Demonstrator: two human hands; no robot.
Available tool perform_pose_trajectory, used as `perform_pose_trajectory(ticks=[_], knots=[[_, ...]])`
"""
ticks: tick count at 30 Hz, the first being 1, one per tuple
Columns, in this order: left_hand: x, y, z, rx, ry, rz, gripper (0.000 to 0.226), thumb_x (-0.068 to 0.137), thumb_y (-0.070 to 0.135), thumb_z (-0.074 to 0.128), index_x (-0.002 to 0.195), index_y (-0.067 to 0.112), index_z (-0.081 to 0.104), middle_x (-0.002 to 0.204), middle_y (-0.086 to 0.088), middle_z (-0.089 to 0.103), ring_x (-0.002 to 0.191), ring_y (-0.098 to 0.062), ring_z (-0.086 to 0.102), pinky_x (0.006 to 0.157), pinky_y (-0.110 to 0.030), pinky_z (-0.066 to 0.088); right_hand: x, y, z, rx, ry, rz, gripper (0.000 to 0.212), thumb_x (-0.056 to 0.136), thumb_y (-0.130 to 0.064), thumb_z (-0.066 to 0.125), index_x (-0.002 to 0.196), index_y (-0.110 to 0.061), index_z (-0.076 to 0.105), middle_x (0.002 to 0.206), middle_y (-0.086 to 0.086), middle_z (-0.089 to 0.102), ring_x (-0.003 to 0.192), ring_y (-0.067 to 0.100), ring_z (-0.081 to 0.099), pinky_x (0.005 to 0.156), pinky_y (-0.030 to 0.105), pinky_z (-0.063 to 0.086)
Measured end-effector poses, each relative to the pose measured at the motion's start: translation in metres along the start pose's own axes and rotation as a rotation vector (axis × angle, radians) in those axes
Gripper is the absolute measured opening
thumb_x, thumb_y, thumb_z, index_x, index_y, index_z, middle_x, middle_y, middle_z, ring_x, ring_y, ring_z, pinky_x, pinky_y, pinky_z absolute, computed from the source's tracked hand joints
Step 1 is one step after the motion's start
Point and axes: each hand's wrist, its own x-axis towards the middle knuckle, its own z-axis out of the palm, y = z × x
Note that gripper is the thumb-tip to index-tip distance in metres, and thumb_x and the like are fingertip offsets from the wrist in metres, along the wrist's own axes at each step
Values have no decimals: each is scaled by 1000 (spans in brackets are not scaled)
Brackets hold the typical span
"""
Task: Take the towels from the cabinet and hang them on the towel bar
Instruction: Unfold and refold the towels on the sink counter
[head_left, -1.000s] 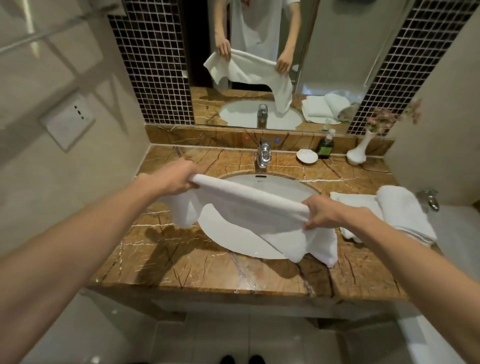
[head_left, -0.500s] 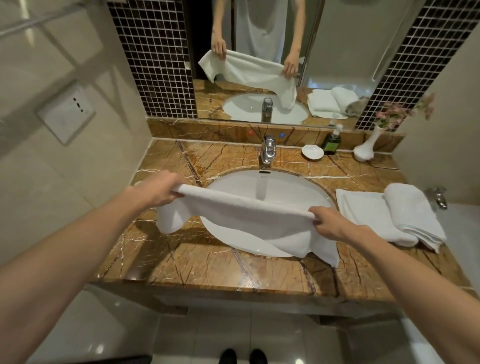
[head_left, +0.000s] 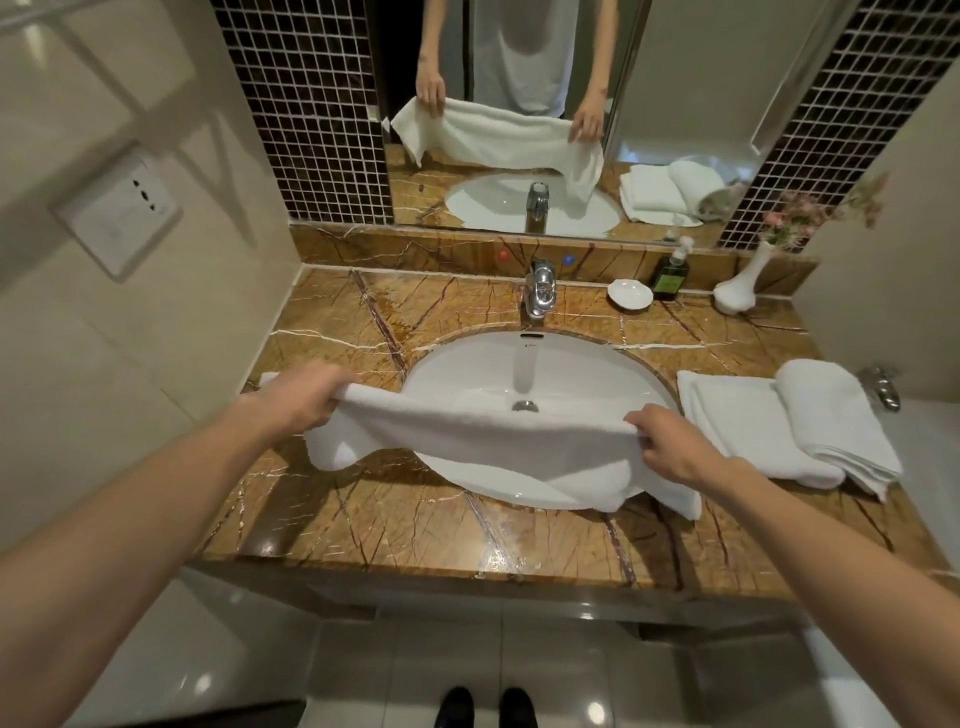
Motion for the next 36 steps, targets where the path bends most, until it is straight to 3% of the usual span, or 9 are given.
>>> perform_pose_trajectory(ticks=[4, 7, 12, 20, 23, 25, 28, 32, 36], knots=[[-4, 3, 8, 17, 235, 21, 19, 77, -5, 61, 92, 7, 61, 93, -11, 57, 82, -26, 51, 63, -32, 34, -5, 0, -6, -124, 179, -92, 28, 82, 0, 53, 105, -14, 61, 99, 7, 56, 82, 29, 56, 65, 40, 51], [-13, 8, 24, 63, 296, 30, 18, 74, -1, 69, 88, 7, 62, 87, -12, 57, 76, -22, 45, 62, -29, 31, -14, 2, -2, -330, 230, -178, 27, 76, 3, 62, 100, -10, 60, 92, 10, 55, 69, 28, 53, 54, 39, 48], [-45, 32, 74, 119, 103, -94, 12, 90, 11, 55, 100, 16, 58, 103, -5, 61, 92, -20, 53, 83, -33, 44, -50, 2, 32, -451, 133, -277, 43, 54, 0, 81, 88, -15, 60, 82, 4, 54, 65, 19, 52, 53, 29, 39], [-76, 37, 122, 202, -244, -143, 77, 85, 19, 58, 146, 25, 11, 132, -11, 36, 116, -25, 44, 99, -40, 35, -78, 3, 75, -559, -75, -293, 59, 40, -14, 88, 90, -22, 59, 87, -1, 59, 75, 17, 57, 65, 33, 49], [-82, 32, 133, 176, -291, -116, 92, 84, 6, 56, 150, 29, -4, 147, -17, 17, 130, -33, 28, 106, -46, 32, -81, 3, 76, -555, -72, -210, 63, 37, -7, 85, 93, -19, 58, 88, 4, 58, 74, 21, 56, 65, 36, 49], [-86, 30, 140, 124, -334, -106, 101, 82, 0, 56, 149, 30, -12, 156, -16, -7, 143, -38, 3, 112, -54, 19, -81, 5, 72, -563, -91, -139, 63, 46, -6, 82, 102, -16, 55, 96, 7, 56, 81, 24, 54, 73, 39, 50], [-88, 27, 141, 51, -409, -71, 90, 89, 19, 49, 147, 32, -19, 155, -12, -26, 143, -35, -20, 113, -61, 1, -76, 12, 68, -622, -76, -60, 59, 58, -8, 79, 110, -12, 53, 103, 11, 56, 90, 27, 53, 87, 44, 49], [-78, 24, 138, -28, -352, -67, 71, 97, 42, 32, 148, 33, -16, 155, -8, -26, 142, -33, -25, 112, -62, -8, -72, 13, 59, -658, -146, -45, 45, 80, -9, 66, 120, -12, 48, 115, 10, 54, 103, 27, 53, 98, 42, 43], [-61, 31, 142, -121, -365, -123, 66, 92, 64, 15, 145, 42, -18, 151, 0, -36, 140, -30, -30, 107, -65, -12, -69, 13, 52, -692, -161, -84, 45, 75, -7, 69, 117, -13, 52, 111, 10, 55, 97, 26, 52, 89, 41, 44]])
